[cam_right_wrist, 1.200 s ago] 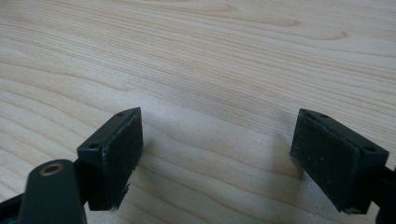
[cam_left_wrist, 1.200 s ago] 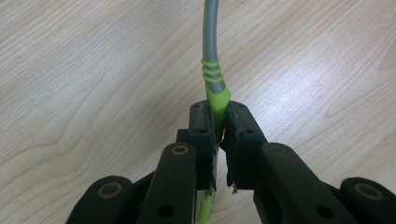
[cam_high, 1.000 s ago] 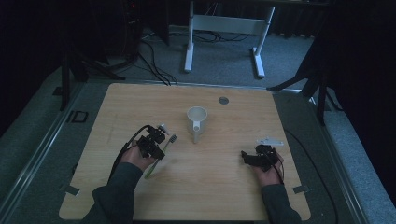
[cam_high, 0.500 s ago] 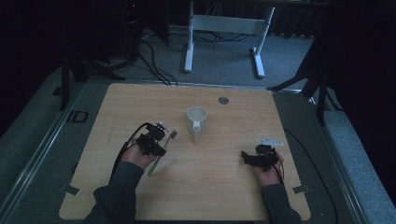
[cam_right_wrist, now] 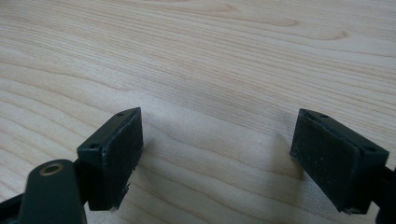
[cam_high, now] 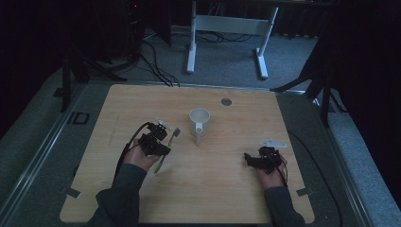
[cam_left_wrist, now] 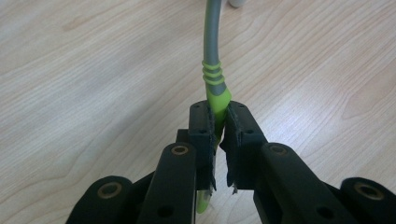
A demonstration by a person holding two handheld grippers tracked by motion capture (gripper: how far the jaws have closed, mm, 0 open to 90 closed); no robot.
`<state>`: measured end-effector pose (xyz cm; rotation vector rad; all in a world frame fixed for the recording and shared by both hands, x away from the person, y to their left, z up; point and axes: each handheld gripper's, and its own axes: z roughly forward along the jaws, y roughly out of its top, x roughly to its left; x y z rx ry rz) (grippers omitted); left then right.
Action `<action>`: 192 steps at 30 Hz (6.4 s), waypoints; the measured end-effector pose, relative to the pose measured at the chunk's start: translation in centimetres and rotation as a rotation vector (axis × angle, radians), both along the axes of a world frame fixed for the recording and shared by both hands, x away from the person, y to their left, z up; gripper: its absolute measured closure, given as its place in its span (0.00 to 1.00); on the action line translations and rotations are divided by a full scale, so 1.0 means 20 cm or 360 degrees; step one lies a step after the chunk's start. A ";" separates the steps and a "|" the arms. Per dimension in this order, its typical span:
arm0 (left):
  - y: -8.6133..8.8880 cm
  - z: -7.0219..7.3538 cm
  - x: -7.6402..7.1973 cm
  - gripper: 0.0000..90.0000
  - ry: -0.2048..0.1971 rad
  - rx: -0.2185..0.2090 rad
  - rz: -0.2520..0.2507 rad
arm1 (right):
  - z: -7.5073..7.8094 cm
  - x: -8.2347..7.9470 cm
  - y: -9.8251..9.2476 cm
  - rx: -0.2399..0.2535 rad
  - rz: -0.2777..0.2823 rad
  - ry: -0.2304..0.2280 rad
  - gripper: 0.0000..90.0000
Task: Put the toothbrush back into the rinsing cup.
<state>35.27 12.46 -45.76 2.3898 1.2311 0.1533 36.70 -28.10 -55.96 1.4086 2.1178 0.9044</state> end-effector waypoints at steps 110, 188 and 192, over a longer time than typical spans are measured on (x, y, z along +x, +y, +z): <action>0.03 0.19 -0.02 0.91 -0.0592 -0.0556 0.0066 | 0.00 0.00 0.00 0.0001 0.0003 -0.0001 0.18; -0.03 0.22 0.05 0.91 -0.0773 -0.0908 0.0094 | 0.00 0.00 0.00 0.0002 0.0006 -0.0001 0.18; -0.03 0.22 0.06 0.91 -0.0758 -0.0929 0.0100 | 0.00 0.00 0.00 0.0000 0.0009 -0.0002 0.18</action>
